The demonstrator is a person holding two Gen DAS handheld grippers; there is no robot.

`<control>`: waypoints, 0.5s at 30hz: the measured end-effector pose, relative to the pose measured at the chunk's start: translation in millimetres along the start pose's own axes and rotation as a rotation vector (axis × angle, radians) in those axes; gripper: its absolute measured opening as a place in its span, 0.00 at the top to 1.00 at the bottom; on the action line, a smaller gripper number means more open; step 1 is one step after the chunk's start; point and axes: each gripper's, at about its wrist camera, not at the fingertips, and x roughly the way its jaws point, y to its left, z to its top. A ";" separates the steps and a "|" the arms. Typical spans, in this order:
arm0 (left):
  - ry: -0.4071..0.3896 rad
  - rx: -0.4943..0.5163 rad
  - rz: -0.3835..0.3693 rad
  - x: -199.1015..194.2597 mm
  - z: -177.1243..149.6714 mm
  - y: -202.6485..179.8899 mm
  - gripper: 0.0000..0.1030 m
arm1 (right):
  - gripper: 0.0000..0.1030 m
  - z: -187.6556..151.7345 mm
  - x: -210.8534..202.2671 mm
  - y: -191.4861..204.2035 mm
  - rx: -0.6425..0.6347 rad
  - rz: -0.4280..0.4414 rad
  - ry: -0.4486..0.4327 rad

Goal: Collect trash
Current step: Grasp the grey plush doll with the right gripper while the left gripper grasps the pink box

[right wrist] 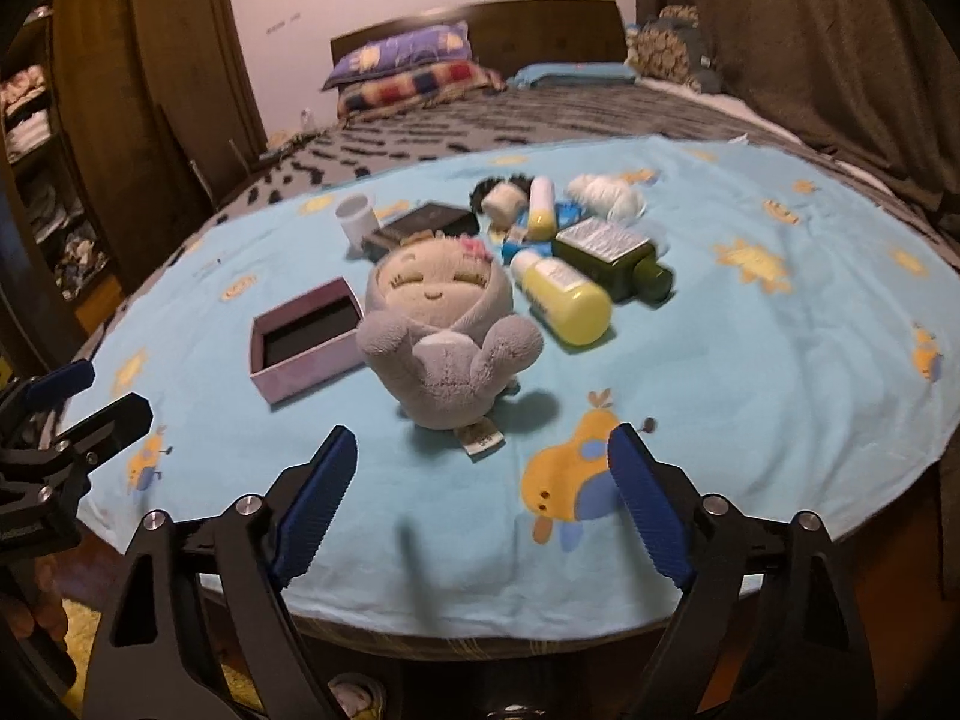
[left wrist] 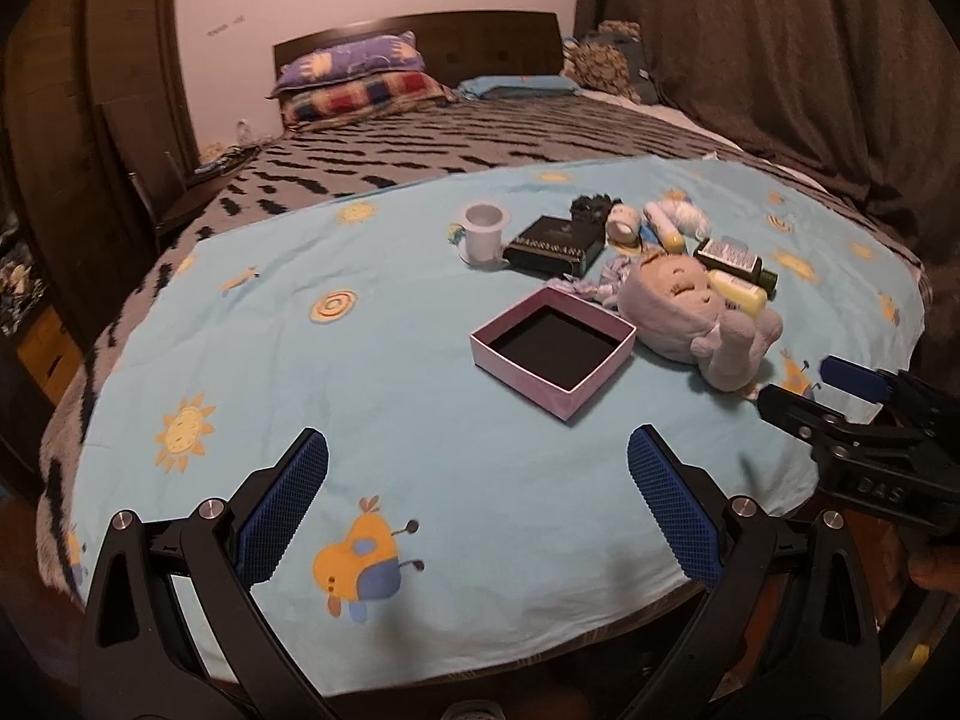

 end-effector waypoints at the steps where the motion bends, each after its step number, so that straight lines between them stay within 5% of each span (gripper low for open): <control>1: 0.009 0.001 -0.011 5.9 0.3 0.2 0.08 | 0.17 1.5 5.3 0.4 0.003 0.001 0.006; 8: 0.101 -0.006 -0.085 52.9 5.7 0.6 0.12 | 0.20 16.9 33.2 8.9 -0.035 -0.008 0.025; 15: 0.098 0.081 -0.080 85.0 18.7 -4.2 0.11 | 0.51 26.2 52.1 12.5 -0.067 0.016 0.044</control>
